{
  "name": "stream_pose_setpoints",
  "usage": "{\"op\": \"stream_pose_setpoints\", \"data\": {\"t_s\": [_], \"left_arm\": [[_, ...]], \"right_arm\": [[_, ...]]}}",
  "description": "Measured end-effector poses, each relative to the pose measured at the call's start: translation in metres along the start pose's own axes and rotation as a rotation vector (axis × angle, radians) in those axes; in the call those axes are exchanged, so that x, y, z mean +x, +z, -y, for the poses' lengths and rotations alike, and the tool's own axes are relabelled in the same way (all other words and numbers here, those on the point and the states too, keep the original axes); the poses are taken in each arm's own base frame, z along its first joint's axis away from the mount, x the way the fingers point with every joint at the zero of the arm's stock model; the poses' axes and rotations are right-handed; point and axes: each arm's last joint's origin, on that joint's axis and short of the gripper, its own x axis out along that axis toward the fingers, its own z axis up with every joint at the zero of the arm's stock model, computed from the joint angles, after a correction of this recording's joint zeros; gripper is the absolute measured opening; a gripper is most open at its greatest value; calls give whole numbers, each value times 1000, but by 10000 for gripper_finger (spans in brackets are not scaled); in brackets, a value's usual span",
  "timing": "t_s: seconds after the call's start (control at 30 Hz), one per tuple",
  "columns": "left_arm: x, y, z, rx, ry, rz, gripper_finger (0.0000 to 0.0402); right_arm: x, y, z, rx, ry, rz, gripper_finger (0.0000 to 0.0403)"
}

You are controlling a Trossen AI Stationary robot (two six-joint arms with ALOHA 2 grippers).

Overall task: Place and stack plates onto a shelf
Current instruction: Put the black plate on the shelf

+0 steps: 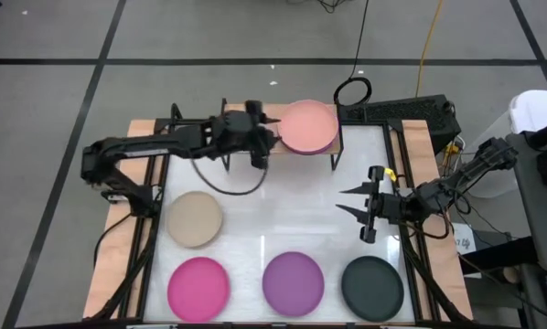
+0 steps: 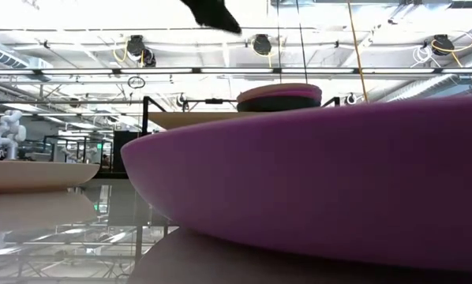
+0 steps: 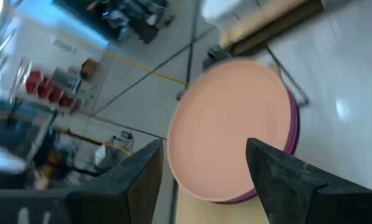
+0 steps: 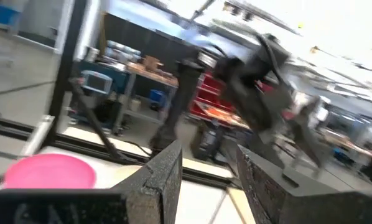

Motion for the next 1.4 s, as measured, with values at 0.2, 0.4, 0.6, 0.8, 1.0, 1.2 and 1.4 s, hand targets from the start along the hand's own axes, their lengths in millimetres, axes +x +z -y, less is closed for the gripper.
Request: {"op": "stream_pose_setpoints", "data": {"t_s": [0.2, 0.4, 0.6, 0.8, 1.0, 1.2, 1.4], "left_arm": [[-70, 12, -16, -278, 12, 126, 234], [-109, 0, 9, -369, -26, 253, 234], [-122, -28, 58, -491, -50, 444, 234], [-121, -54, 108, -588, -81, 631, 234], [-121, -68, 127, -630, -75, 725, 234], [-121, -69, 132, -651, -111, 710, 234], [-120, -70, 136, -640, -134, 682, 234]], "right_arm": [[-1, -3, 2, -9, -44, -49, 132], [5, 8, 7, 40, -3, -233, 132], [16, 18, 5, 108, 148, -459, 132], [21, -3, -14, 259, 420, -795, 132], [10, -44, -33, 445, 449, -1165, 132], [-9, -95, -48, 524, 473, -1386, 132], [-23, -131, -60, 694, 543, -1458, 132]]}}
